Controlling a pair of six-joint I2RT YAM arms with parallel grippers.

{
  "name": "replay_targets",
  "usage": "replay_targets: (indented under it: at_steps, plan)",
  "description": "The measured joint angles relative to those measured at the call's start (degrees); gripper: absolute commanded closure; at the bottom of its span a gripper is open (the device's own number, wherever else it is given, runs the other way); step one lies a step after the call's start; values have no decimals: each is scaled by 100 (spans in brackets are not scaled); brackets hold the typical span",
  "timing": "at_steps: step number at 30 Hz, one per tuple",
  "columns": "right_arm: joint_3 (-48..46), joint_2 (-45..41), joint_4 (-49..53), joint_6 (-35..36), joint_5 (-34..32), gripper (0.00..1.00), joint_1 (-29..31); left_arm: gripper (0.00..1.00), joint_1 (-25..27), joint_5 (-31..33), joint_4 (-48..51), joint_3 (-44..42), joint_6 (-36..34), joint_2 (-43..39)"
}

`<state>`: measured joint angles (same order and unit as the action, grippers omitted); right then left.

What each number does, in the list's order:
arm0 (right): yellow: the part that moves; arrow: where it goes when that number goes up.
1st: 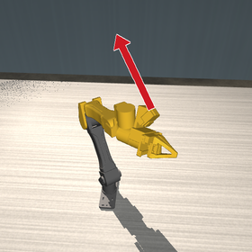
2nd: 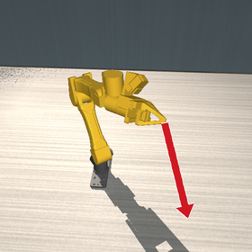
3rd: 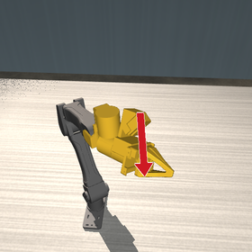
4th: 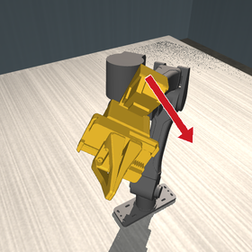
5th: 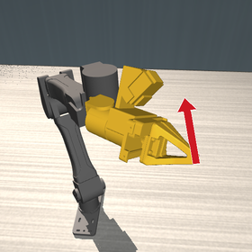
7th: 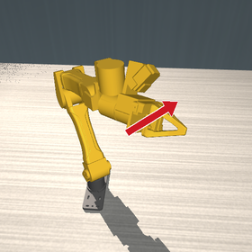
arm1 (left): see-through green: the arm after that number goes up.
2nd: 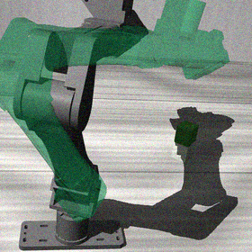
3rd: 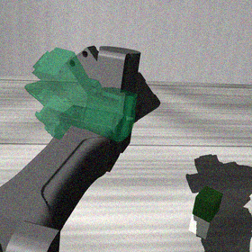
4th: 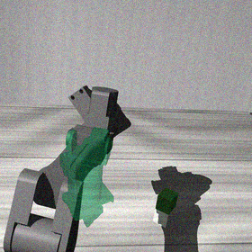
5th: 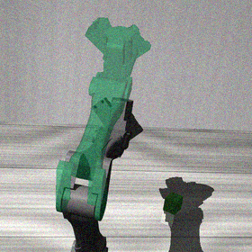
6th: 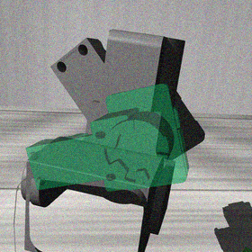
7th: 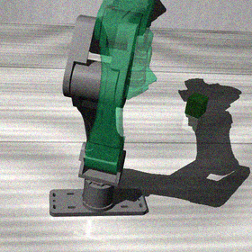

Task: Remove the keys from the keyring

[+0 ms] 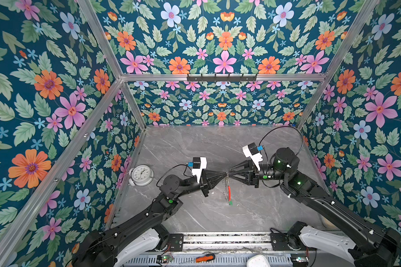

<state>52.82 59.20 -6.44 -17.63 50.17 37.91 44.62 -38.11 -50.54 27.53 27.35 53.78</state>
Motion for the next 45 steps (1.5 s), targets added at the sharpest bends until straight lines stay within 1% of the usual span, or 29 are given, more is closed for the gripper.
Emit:
replay_targets:
  at_steps: [6,12,19,23,27,30,32,33,34,35,38,42,45]
  plan:
    - [-177,-7,-26,-11,35,71,-4,100,0,-116,-136,-28,83,4]
    - [-330,-17,-118,-61,42,76,-11,100,0,-199,-273,-31,129,59]
    - [-398,-28,-278,-144,76,84,-11,100,0,-234,-323,-31,225,116]
    - [-413,-66,-275,-144,66,91,-11,100,0,-234,-345,-31,229,120]
    - [-435,-120,-260,-96,26,100,-11,100,0,-212,-369,-28,299,140]
    - [-437,-162,-192,-96,11,100,-11,100,0,-212,-361,-20,332,149]
    - [-413,-201,-83,-68,-70,100,-9,81,0,-214,-289,20,350,149]
    - [-398,-216,-17,-57,-101,100,-4,73,0,-214,-227,44,350,149]
    - [-367,-238,98,-66,-118,100,-7,66,-4,-245,-201,70,304,149]
    - [-334,-260,236,-57,-186,100,-13,62,-17,-262,-192,96,289,146]
    - [-195,-315,713,66,-417,100,-17,57,-87,-415,-13,238,286,149]
    - [42,-385,1416,350,-568,100,-13,57,-144,-730,411,605,262,258]
    - [208,-413,1893,564,-675,100,-15,57,-140,-1023,916,914,216,376]
